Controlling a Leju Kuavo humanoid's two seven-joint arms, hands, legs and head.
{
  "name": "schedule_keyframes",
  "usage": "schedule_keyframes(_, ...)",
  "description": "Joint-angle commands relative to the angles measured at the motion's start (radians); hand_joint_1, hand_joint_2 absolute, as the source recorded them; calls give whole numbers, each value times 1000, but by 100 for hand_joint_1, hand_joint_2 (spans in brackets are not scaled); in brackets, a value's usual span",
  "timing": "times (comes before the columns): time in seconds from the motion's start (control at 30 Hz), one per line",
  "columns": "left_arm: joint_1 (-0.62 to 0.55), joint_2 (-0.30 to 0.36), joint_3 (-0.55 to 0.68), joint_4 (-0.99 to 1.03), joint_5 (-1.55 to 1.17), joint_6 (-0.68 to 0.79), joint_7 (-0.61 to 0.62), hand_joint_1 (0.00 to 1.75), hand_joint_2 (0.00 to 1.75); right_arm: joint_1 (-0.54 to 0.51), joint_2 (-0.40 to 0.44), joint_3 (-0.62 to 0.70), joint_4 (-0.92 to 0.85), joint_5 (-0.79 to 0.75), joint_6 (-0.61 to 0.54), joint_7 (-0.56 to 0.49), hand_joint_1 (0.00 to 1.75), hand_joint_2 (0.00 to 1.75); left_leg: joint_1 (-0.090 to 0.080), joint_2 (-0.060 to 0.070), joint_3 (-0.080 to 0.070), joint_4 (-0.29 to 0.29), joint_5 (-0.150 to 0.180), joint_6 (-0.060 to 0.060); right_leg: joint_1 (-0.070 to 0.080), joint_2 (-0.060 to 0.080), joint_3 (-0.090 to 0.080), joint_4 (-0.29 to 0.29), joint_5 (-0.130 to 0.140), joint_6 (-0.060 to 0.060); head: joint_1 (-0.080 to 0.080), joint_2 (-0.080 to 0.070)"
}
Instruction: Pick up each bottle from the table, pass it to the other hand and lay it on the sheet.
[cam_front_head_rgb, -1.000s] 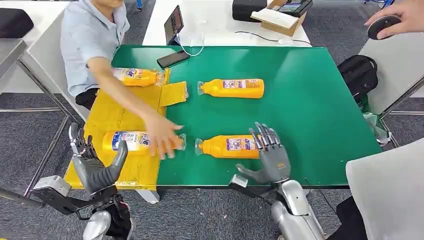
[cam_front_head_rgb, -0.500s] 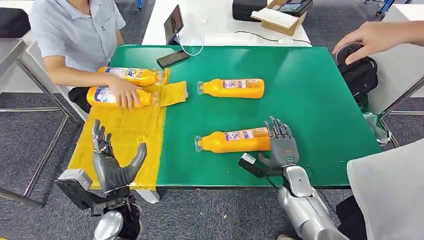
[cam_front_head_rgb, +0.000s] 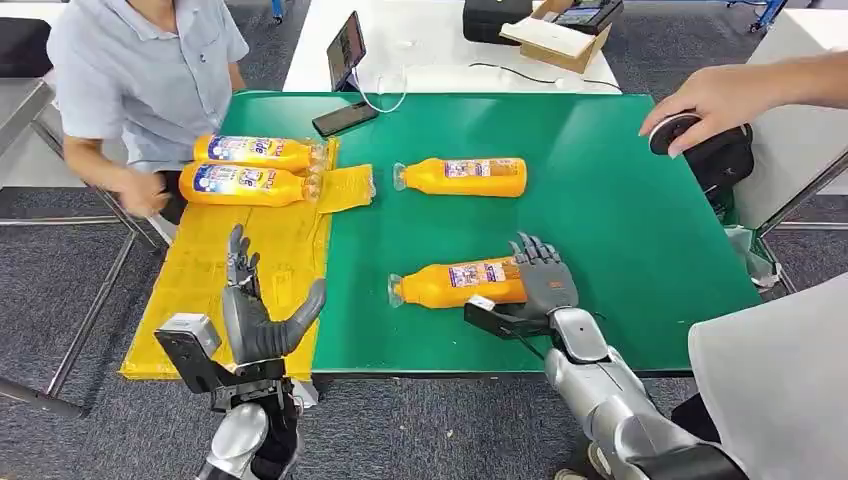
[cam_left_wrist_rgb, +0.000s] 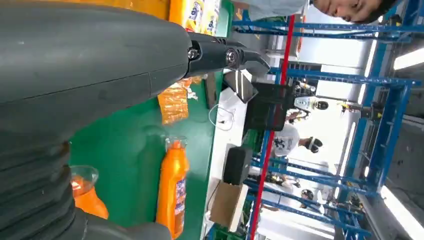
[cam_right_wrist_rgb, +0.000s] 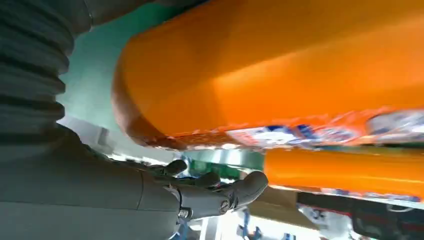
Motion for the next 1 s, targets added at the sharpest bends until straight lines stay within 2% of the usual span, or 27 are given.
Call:
schedule_keyframes(0.03, -59, 22, -47, 80, 8, -7, 7, 0, 175, -45, 15, 89, 123, 12, 4, -17, 0, 175, 1, 0, 1, 0, 0, -1, 1, -1, 2, -1, 0, -1, 0, 0)
schedule_keyframes(0.2, -65, 22, -54, 85, 10, -8, 7, 0, 175, -48, 21, 109, 130, 23, 21, -14, 0, 175, 1, 0, 1, 0, 0, -1, 1, -1, 2, -1, 0, -2, 0, 0)
schedule_keyframes(0.3, -76, 19, -61, 99, 17, -9, 9, 0, 175, -45, 26, 116, 152, 9, 116, -13, 2, 175, 1, -1, 2, -1, 0, -2, 2, -2, 3, -1, 0, -3, 0, 0)
schedule_keyframes(0.37, -78, 20, -60, 101, 18, -9, 10, 0, 175, -40, 26, 118, 148, 9, 115, -10, 2, 175, 2, -2, 3, -1, 0, -2, 2, -3, 4, -2, -1, -3, 0, 0)
schedule_keyframes(0.4, -78, 20, -60, 101, 18, -9, 10, 0, 175, -40, 26, 118, 148, 9, 115, -10, 14, 175, 1, -1, 3, -1, 0, -1, 2, -2, 3, -2, 0, -2, 0, 0)
schedule_keyframes(0.43, -79, 21, -60, 104, 20, -9, 10, 0, 175, -43, 24, 123, 155, 9, 152, 1, 148, 175, 1, 0, 4, -1, 0, -1, 1, -2, 4, -2, 0, -2, 0, 0)
schedule_keyframes(0.47, -80, 21, -61, 104, 20, -9, 10, 0, 175, -44, 24, 127, 158, 10, 177, 12, 148, 175, 1, 0, 4, -1, 0, -1, 1, -1, 4, -1, 0, -1, 0, 0)
schedule_keyframes(0.5, -80, 24, -60, 108, 24, -8, 13, 0, 175, -57, 18, 157, 177, 27, 348, 98, 77, 175, 2, 0, 5, -1, 0, -2, 2, -2, 5, -2, 0, -2, 0, 0)
schedule_keyframes(0.53, -82, 24, -59, 121, 27, -12, 11, 0, 175, -69, 12, 194, 200, 50, 464, 134, 157, 175, 2, 0, 5, -1, 0, -2, 2, -2, 5, -1, 0, -2, 0, 0)
schedule_keyframes(0.57, -83, 24, -59, 124, 27, -13, 11, 0, 175, -65, 11, 192, 187, 44, 481, 141, 175, 175, 1, 1, 5, -1, 0, -1, 1, -1, 4, -1, 0, -1, 0, 0)
schedule_keyframes(0.67, -82, 22, -61, 137, 41, -33, 28, 0, 175, -52, 13, 178, 175, 18, 512, 175, 175, 175, 1, 0, 10, -2, 0, -1, 1, -1, 8, -3, 0, -2, 0, 0)
schedule_keyframes(0.7, -82, 24, -63, 135, 35, -31, 26, 0, 175, -50, 12, 177, 171, 16, 504, 183, 175, 175, 3, -2, 10, -3, 1, -2, 3, -3, 9, -5, 1, -3, -1, 0)
schedule_keyframes(0.73, -78, 24, -61, 132, 56, -52, 52, 0, 175, -49, 12, 172, 168, 10, 484, 209, 175, 175, 3, -5, 13, -2, 1, -2, 3, -6, 2, -5, 0, -3, 1, 0)
schedule_keyframes(0.77, -78, 24, -61, 132, 56, -52, 52, 0, 175, -49, 12, 172, 168, 10, 484, 209, 175, 175, 2, -5, 17, -2, -1, -1, 2, -4, 6, -4, -4, -3, 0, 0)
schedule_keyframes(0.8, -70, 30, -57, 116, 126, -124, 118, 0, 175, -52, 4, 209, 164, 38, 461, 248, 175, 175, 3, -7, 16, -3, 0, -2, 3, -6, 7, -6, -3, -3, 0, 0)
schedule_keyframes(0.83, -66, 31, -53, 113, 141, -138, 131, 0, 175, -56, 3, 224, 167, 55, 460, 265, 175, 175, 3, -6, 15, -2, 0, -2, 3, -4, 6, -5, -2, -2, 0, 0)
schedule_keyframes(1.0, -64, 32, -50, 110, 142, -140, 132, 0, 175, -59, 4, 227, 169, 56, 463, 268, 175, 175, 2, -5, 17, -2, -1, -1, 2, -3, 9, -4, -3, -1, 0, 0)
